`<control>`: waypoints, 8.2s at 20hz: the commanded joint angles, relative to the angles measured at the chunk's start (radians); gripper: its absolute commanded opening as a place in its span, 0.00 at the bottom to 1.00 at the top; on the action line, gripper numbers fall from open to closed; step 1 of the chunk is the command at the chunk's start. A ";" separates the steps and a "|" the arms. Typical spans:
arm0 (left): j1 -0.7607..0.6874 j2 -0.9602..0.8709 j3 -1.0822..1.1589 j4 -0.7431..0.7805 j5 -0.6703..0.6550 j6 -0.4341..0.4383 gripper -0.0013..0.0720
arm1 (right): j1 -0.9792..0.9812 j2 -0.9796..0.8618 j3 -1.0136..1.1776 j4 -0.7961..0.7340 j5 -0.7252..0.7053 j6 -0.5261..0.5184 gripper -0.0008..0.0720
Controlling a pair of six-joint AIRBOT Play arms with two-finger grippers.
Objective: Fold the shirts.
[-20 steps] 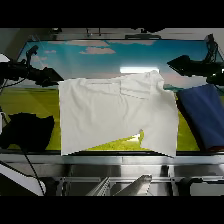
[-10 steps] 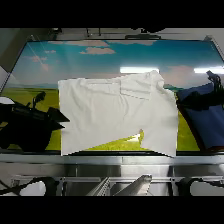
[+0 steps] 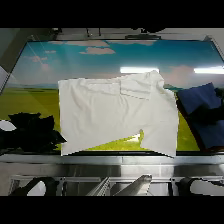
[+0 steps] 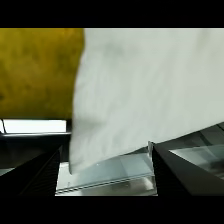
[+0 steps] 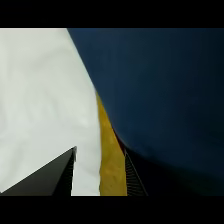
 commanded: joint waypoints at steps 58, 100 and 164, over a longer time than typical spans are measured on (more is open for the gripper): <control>-0.057 0.078 0.360 -0.327 -0.094 0.159 0.05 | 0.080 0.120 0.002 0.824 0.282 -0.191 0.04; 0.000 -1.001 1.303 -0.428 -0.069 0.550 0.05 | 0.300 -0.318 0.190 0.927 -0.403 -0.493 0.03; 0.109 -0.357 0.360 0.093 -0.029 0.115 0.41 | 0.069 0.367 -0.572 0.370 -0.032 -0.036 0.60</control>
